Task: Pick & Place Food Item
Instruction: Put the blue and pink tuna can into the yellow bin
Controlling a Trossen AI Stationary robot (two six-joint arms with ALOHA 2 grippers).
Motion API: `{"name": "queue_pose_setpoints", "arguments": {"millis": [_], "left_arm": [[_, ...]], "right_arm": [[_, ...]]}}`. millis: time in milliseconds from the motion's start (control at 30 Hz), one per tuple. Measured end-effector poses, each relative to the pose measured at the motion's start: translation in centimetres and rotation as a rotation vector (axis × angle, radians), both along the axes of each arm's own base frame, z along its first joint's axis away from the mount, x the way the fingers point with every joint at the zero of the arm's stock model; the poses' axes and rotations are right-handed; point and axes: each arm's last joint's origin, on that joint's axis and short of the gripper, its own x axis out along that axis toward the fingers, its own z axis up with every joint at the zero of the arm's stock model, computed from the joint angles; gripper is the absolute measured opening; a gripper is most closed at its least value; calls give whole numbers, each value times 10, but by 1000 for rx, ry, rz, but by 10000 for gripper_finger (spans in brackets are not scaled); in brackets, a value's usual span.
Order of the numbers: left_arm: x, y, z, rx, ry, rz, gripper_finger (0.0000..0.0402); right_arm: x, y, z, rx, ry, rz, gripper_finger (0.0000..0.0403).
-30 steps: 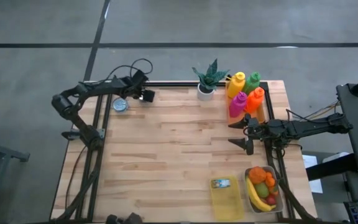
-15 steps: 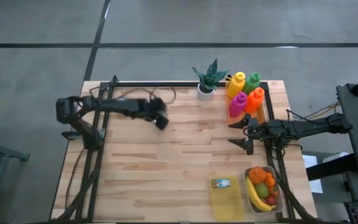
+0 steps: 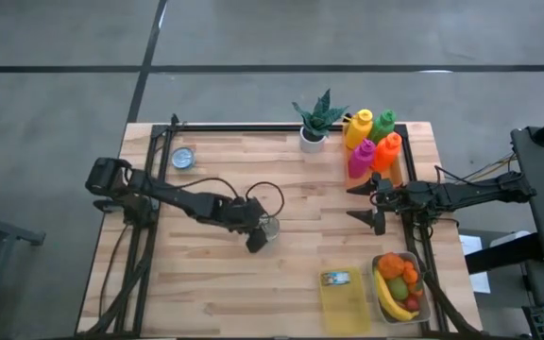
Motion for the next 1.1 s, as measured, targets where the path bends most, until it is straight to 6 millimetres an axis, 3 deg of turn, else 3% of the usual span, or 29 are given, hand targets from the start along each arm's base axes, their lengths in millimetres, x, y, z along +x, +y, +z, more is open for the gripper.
{"name": "queue_pose_setpoints", "arguments": {"millis": [333,733,1100], "left_arm": [[6,0,-2,-59,-45,132,263],[17,8,54,-84,-219,148,263],[-16,12,37,-46,134,131,263]], "right_arm": [[1,0,4,8,-45,-5,378],[2,0,15,9,-157,-21,378],[2,-1,15,-9,-154,-24,378]]}}
